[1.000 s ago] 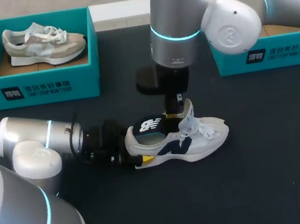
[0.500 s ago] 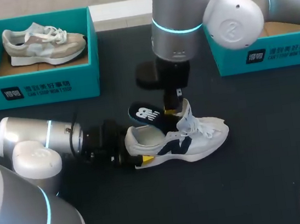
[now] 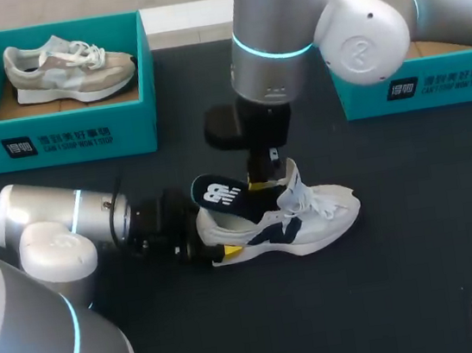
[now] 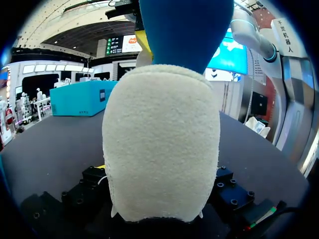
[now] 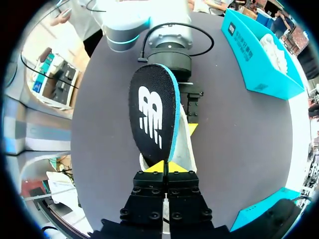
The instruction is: Take the shoe out of the shoebox, open the shoe tongue, remove and reinsert the insole, then place the shoe into the shoebox
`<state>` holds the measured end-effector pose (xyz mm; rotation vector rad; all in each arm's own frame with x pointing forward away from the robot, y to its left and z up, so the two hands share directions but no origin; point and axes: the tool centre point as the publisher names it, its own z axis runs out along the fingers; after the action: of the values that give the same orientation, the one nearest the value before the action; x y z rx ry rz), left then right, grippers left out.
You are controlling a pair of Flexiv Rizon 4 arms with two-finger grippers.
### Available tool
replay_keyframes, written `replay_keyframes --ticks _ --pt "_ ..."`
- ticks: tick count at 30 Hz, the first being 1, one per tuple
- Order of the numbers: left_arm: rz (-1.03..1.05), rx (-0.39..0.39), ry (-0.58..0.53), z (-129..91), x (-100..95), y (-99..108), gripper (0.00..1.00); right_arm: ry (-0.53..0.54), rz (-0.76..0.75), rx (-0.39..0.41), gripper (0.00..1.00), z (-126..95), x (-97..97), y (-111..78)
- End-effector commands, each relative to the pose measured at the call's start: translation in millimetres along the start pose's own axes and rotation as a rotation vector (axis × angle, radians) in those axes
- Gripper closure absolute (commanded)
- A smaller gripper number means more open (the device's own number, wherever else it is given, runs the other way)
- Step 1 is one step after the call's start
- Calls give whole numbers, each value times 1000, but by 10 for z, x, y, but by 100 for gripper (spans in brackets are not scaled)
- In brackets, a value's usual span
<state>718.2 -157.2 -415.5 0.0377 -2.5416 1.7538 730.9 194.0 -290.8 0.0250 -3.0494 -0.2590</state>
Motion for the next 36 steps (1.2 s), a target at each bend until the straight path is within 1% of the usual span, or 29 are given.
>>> replay_keyframes --ticks 1,9,18,22,23,24,25,26,29,33,35,36 --pt "-1 -2 0 12 -1 47 100 15 -1 7 100 142 -33 136" --pt "-1 -2 0 12 -1 47 100 21 9 -10 100 170 -83 246" --pt "-1 -2 0 12 -1 47 100 15 83 -2 100 135 -218 244" --pt "-1 -2 0 12 -1 47 100 25 94 -13 100 129 -246 259" --pt "-1 -2 0 12 -1 47 100 25 117 -13 100 126 -248 262" --pt "-1 -2 0 12 -1 47 100 35 128 -11 80 124 -249 256" --pt "-1 -2 0 12 -1 47 100 43 133 -15 27 123 -246 248" --pt "-1 -2 0 12 -1 47 100 48 149 -14 0 114 -238 228" --pt "-1 -2 0 12 -1 47 100 82 172 -31 0 82 -222 180" --pt "-1 -2 0 12 -1 47 100 183 219 -78 0 60 -220 144" --pt "-1 -2 0 12 -1 47 100 225 220 -78 0 57 -223 142" --pt "-1 -2 0 12 -1 47 100 250 228 -96 0 55 -228 149"
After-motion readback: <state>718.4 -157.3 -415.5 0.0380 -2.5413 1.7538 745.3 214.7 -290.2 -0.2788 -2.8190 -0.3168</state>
